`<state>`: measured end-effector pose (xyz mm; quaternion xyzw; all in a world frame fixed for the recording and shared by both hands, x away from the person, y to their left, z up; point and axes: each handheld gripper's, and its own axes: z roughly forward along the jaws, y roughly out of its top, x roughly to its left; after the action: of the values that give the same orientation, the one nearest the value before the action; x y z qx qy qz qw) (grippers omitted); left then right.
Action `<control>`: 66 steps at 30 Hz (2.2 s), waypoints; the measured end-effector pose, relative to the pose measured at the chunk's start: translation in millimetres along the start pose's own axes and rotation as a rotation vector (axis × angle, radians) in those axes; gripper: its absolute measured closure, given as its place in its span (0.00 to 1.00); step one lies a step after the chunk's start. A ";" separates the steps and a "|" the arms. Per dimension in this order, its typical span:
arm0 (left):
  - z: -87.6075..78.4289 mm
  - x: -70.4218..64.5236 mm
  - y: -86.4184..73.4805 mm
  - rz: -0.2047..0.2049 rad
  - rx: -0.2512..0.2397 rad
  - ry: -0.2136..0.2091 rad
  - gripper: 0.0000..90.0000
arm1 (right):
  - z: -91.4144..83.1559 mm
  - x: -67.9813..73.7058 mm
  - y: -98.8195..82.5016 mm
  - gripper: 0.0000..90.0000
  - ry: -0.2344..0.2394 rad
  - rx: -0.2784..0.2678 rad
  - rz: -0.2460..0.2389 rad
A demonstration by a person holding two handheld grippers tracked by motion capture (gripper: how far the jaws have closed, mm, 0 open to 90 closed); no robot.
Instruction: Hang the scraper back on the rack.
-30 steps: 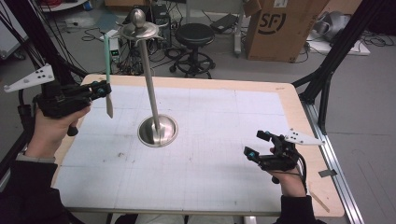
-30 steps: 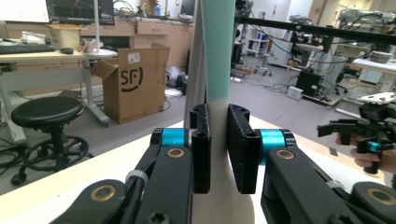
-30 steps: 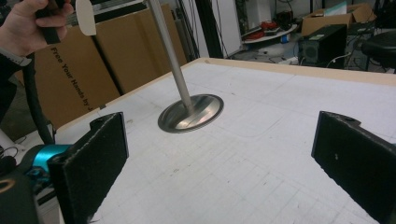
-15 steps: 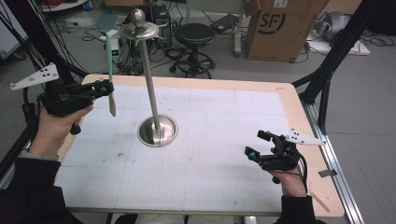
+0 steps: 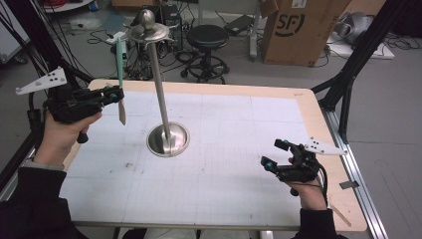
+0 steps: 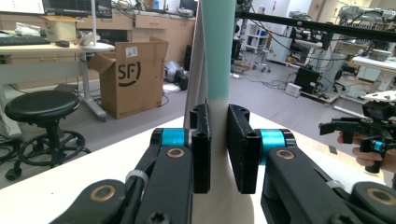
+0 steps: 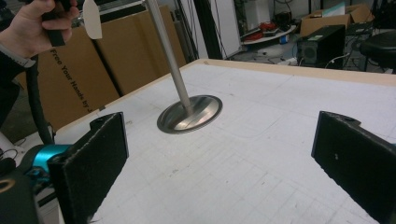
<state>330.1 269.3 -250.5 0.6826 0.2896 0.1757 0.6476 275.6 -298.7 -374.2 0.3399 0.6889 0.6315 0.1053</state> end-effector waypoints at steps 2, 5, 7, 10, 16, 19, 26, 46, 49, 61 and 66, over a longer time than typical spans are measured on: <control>1.5 -0.3 -0.3 -0.012 -0.007 -0.006 0.89 | 0.0 0.3 0.0 0.03 0.001 0.000 0.002; 4.7 -0.9 -0.8 -0.009 -0.006 -0.012 0.89 | 0.2 0.0 0.0 0.03 -0.001 0.000 0.001; 7.4 -0.7 -1.8 -0.005 0.000 -0.006 0.89 | 0.3 0.3 0.0 0.03 0.002 0.001 0.002; 9.5 -1.0 -2.3 -0.008 -0.003 -0.011 0.89 | 0.0 0.1 -0.4 0.03 -0.002 0.003 0.001; 12.0 -1.8 -5.7 -0.011 -0.024 -0.010 0.78 | -2.5 -0.9 -1.3 0.03 -0.004 -0.001 0.005; 13.1 -3.3 -12.5 -0.009 -0.047 -0.013 0.70 | -3.6 -0.7 -1.0 0.03 -0.004 -0.004 0.003; 22.2 -11.5 -35.2 0.037 -0.030 -0.056 0.47 | -7.7 0.0 -0.5 0.03 -0.011 -0.011 0.000; 38.5 -38.9 -96.4 0.077 -0.031 -0.142 0.10 | -10.9 9.4 4.1 0.03 -0.023 -0.007 -0.073; 36.7 -39.9 -102.3 0.090 -0.011 -0.120 0.10 | -9.9 12.4 5.7 0.03 -0.020 -0.010 -0.096; 31.2 -47.6 -121.8 0.108 0.036 -0.132 0.10 | -5.5 19.7 9.1 0.03 0.032 0.001 -0.187; 23.6 -47.3 -128.7 0.090 0.050 -0.108 0.10 | -5.7 20.6 10.4 0.03 0.044 0.003 -0.204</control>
<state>286.5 220.6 -373.4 0.7193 0.2275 0.1604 0.6366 260.4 -291.2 -357.5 0.2543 0.7230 0.6237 0.1535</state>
